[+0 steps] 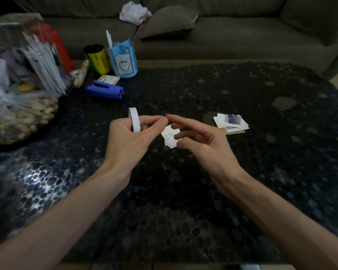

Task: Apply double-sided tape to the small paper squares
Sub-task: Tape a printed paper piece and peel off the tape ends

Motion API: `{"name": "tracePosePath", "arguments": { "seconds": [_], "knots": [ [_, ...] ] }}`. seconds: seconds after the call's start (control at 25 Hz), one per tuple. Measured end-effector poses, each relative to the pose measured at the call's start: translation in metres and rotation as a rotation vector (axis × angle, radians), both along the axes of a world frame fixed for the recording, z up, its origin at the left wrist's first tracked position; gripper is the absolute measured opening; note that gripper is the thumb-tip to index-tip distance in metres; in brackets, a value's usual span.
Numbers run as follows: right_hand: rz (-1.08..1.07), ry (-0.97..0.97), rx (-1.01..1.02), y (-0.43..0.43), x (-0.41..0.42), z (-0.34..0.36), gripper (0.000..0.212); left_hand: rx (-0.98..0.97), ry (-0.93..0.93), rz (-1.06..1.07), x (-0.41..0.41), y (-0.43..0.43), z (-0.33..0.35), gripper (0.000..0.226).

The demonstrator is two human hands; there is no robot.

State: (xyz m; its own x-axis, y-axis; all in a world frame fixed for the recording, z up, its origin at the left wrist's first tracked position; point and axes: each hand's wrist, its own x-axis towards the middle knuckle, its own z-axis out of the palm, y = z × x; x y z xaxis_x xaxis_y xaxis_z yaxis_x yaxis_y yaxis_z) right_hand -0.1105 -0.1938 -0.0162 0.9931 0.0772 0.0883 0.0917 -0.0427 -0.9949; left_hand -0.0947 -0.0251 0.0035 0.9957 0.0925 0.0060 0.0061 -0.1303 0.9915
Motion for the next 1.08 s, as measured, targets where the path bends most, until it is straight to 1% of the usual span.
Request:
{"name": "tracePosePath", "arguments": {
  "seconds": [0.32, 0.72, 0.96, 1.08],
  "knots": [
    [-0.018, 0.007, 0.005, -0.0007, 0.0008, -0.0015, 0.054, -0.073, 0.063, -0.024, -0.0001, -0.0003, 0.0011, 0.014],
    [-0.011, 0.013, 0.007, -0.0007, 0.0002, -0.0017, 0.055, -0.075, 0.101, -0.027, 0.0025, 0.0011, -0.0026, 0.012],
    [-0.02, 0.006, 0.015, -0.0003, -0.0002, -0.0015, 0.052, -0.076, 0.072, -0.038, 0.0021, 0.0019, -0.0027, 0.014],
    [-0.009, 0.014, 0.004, -0.0007, -0.0006, -0.0022, 0.052, -0.032, 0.036, -0.024, 0.0019, 0.0029, -0.0019, 0.013]
  ]
}}
